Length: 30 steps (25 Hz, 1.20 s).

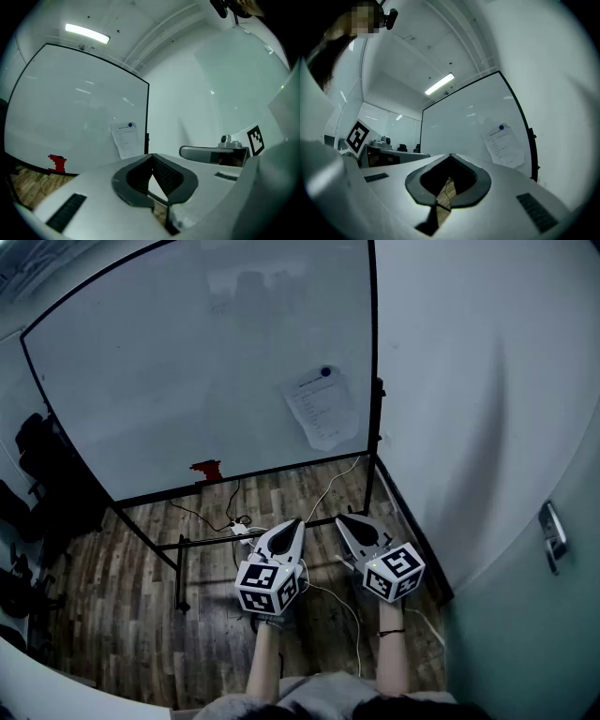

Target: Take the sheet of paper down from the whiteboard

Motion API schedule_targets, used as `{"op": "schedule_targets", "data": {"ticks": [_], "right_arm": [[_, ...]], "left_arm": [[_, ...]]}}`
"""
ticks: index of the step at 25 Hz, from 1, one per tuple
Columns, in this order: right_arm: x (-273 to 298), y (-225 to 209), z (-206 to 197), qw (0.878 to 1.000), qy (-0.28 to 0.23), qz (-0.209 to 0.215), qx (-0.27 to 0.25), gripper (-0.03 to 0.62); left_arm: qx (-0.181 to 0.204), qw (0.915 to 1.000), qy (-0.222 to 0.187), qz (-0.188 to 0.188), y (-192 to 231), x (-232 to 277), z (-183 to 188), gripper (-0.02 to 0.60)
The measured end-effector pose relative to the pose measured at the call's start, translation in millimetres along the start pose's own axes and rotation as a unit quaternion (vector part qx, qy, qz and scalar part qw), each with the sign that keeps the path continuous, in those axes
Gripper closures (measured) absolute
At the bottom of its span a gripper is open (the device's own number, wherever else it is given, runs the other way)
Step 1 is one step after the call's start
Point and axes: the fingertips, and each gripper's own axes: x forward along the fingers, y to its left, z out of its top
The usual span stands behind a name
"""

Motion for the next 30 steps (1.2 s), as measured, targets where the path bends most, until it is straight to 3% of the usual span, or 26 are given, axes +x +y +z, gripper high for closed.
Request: {"op": "schedule_targets", "data": {"ticks": [19, 30], "right_arm": [[-21.9, -11.0, -2.5, 1.000, 0.010, -0.001, -0.006, 0.594], [-8.6, -33.7, -6.5, 1.000, -0.010, 0.004, 0.017, 0.593]], "left_arm": [[-0.003, 0.9998, 0.017, 0.003, -32.8, -1.3, -16.3, 0.575], [0.004, 0.9994, 0.031, 0.015, -21.8, 17.8, -25.8, 0.577]]}}
